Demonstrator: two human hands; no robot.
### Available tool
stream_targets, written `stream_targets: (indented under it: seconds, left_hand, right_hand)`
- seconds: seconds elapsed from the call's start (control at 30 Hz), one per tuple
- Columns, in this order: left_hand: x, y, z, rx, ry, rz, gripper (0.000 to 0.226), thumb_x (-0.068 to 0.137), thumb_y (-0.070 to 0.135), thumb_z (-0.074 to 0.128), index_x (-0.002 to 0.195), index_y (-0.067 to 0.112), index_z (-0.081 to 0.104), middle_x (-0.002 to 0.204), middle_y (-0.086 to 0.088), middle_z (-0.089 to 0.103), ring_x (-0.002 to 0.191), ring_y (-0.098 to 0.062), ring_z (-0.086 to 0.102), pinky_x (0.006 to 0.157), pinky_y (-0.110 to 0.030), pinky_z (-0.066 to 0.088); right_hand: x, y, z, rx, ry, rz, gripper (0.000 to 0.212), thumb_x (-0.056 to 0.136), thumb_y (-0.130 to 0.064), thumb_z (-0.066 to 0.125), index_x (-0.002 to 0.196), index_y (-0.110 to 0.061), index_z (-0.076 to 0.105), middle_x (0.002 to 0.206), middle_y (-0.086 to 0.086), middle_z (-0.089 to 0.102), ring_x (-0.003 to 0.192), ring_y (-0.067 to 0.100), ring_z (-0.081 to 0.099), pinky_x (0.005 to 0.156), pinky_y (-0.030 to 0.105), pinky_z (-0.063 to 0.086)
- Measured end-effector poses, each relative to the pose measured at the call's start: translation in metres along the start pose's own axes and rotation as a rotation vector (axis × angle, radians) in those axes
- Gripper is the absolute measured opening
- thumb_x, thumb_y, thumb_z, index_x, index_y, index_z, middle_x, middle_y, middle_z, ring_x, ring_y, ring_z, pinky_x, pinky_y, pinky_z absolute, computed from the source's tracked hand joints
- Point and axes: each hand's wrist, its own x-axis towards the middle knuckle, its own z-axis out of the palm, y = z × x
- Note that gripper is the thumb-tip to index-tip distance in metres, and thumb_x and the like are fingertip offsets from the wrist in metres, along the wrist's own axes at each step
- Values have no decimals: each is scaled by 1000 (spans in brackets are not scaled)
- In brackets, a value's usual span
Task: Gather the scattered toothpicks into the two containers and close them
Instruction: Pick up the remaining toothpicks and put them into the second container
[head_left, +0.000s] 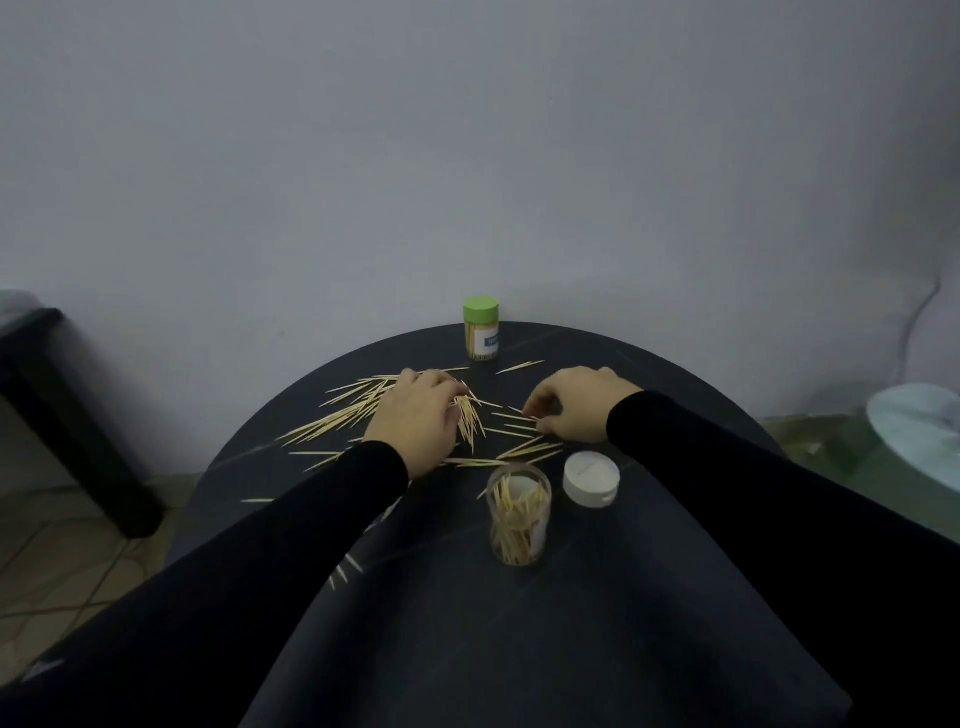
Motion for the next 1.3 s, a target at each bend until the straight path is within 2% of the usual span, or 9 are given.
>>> stream_targets:
  seconds: [0.23, 0.33, 0.43, 0.57, 0.67, 0.83, 0.93, 1.1, 1.3]
  left_hand:
    - [65, -20, 20, 113, -57, -150, 46, 100, 40, 32, 139, 19, 43, 142, -2, 43, 128, -24, 34, 103, -42, 33]
    - [86, -24, 28, 127, -89, -173, 49, 100, 45, 31, 139, 19, 43, 142, -4, 44, 129, -25, 34, 102, -42, 33]
    - [98, -26, 37, 124, -163, -206, 52, 99, 50, 30, 137, 20, 47, 139, -6, 45, 128, -26, 35, 103, -43, 33]
    - [92, -28, 43, 117, -123, -65, 46, 99, 51, 30, 138, 33, 45, 137, -1, 45, 125, -23, 35, 101, -41, 32]
    - [83, -32, 35, 68, -178, 135, 44, 98, 51, 33, 139, 38, 43, 137, 5, 44, 122, -17, 33, 101, -37, 33]
    - [60, -42, 15, 58, -285, 317, 48, 95, 56, 34, 140, 40, 41, 136, 11, 42, 118, -9, 30, 103, -33, 33]
    - [46, -44, 8, 89, -337, 313, 49, 93, 55, 42, 141, 43, 38, 138, 12, 39, 120, -9, 28, 105, -30, 30]
    - [28, -42, 5, 141, -340, 249, 47, 95, 35, 49, 141, 41, 39, 137, 13, 40, 120, -10, 30, 106, -29, 29]
    - [6, -27, 6, 222, -197, 243, 40, 99, 41, 41, 139, 37, 45, 129, 8, 48, 115, -14, 38, 98, -30, 37]
  right_hand:
    - [82, 5, 13, -234, 214, 37, 50, 96, -17, 50, 143, -32, 42, 147, 1, 41, 131, 25, 38, 106, 47, 29]
    - [103, 5, 8, -309, 167, 32, 54, 96, -19, 49, 146, -32, 35, 150, 1, 38, 133, 27, 34, 107, 50, 27]
    - [114, 7, 8, -364, 95, 40, 47, 99, -26, 44, 145, -33, 38, 147, 2, 40, 132, 27, 34, 107, 50, 25]
    - [109, 11, 11, -357, 54, 14, 41, 101, -35, 38, 142, -32, 42, 146, 2, 41, 134, 26, 33, 110, 50, 21]
    - [93, 11, 9, -365, 25, 0, 45, 101, -46, 32, 143, -33, 42, 146, 3, 41, 134, 26, 32, 111, 51, 20]
    - [54, 7, 4, -309, -100, -59, 79, 82, -78, 39, 146, -33, 36, 144, 3, 38, 131, 23, 35, 111, 46, 23]
    - [36, 4, 5, -339, -138, -96, 93, 73, -80, 52, 149, -32, 29, 145, 1, 35, 130, 22, 34, 110, 44, 21]
    - [22, -1, 12, -256, -50, -139, 64, 85, -64, 53, 142, -35, 43, 137, -4, 45, 124, 18, 41, 106, 42, 24]
    - [9, 0, 14, -180, 69, -203, 29, 93, -44, 55, 119, -37, 65, 122, -14, 61, 115, 12, 46, 102, 39, 22]
